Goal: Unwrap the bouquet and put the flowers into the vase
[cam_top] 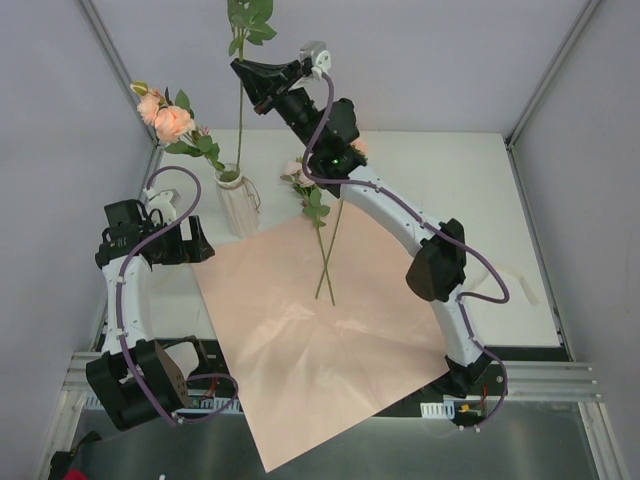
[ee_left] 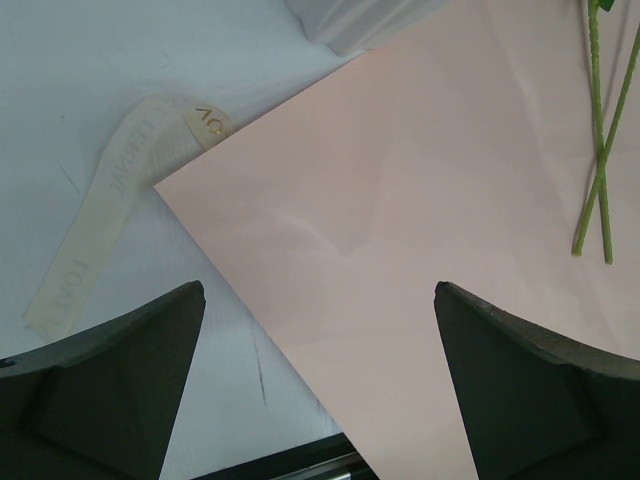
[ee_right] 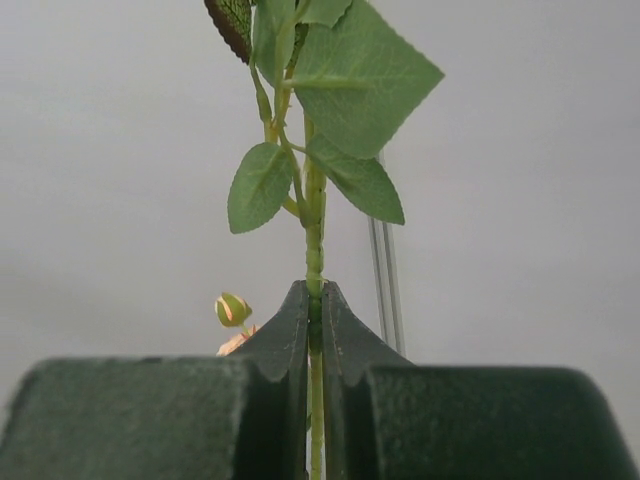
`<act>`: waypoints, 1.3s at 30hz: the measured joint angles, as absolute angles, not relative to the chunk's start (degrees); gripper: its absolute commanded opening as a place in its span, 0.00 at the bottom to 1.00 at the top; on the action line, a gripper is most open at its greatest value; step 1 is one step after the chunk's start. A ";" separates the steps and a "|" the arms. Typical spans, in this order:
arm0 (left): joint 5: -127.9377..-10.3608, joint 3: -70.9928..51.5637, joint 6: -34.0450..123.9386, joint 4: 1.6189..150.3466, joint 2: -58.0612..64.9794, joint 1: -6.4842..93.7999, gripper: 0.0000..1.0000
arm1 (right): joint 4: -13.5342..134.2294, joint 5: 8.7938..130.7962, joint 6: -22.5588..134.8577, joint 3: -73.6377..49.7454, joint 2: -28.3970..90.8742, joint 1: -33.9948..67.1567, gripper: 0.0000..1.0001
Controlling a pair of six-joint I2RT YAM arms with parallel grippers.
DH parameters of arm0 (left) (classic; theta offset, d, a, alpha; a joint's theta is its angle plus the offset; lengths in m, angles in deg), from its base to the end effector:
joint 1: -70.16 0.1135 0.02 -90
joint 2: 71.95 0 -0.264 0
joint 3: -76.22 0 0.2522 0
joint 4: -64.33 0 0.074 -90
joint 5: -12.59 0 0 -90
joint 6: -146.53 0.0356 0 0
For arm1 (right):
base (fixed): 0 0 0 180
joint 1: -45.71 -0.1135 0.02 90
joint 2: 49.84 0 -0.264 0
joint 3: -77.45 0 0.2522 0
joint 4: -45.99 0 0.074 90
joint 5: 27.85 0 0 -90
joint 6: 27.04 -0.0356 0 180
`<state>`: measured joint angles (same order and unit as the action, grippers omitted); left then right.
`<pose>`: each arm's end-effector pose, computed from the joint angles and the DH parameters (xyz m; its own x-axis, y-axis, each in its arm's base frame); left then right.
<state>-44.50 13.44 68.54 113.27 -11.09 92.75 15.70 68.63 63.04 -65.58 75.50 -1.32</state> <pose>0.2053 0.0645 0.2765 -0.6566 -0.0840 -0.7495 0.1596 0.9558 -0.2469 0.3285 0.3585 0.4867 0.5075 0.5427 -0.6693 -0.7778 0.6227 -0.0848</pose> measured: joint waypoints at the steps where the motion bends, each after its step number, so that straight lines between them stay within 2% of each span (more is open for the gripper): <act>1: -44.50 13.44 68.56 113.27 -11.09 92.75 0.99 | 15.96 68.81 63.26 -64.78 75.50 -1.32 0.01; 8: -44.48 13.44 68.54 113.27 -11.09 92.75 0.99 | 19.52 70.51 63.65 -62.07 76.02 -1.32 0.01; 11: -44.44 13.44 68.54 113.27 -11.09 92.75 0.99 | 22.72 71.74 63.50 -61.93 76.20 -1.38 0.04; 14: -44.44 13.44 68.51 113.24 -11.09 92.75 0.99 | 25.45 72.72 63.46 -60.38 76.15 -1.75 0.13; 16: -44.44 13.44 68.51 113.24 -11.09 92.75 0.99 | 27.57 73.47 63.48 -58.00 75.87 -2.21 0.24; 17: -44.44 13.44 68.51 113.22 -11.09 92.75 0.99 | 29.38 73.88 63.52 -56.91 75.87 -2.52 0.34; 20: -44.44 13.44 68.51 113.22 -11.09 92.75 0.99 | 33.58 75.15 63.04 -54.20 75.87 -3.15 0.41; 28: -44.46 13.44 68.45 113.22 -11.11 92.75 0.99 | 37.14 75.91 63.41 -46.98 71.78 -3.13 0.52; 32: -44.48 13.44 68.45 113.22 -11.11 92.75 0.99 | 42.17 75.76 65.18 -42.83 66.01 -2.67 0.63; 39: -44.53 13.44 68.10 113.22 -11.11 92.75 0.99 | 53.95 74.27 67.83 -34.77 55.61 -0.16 0.66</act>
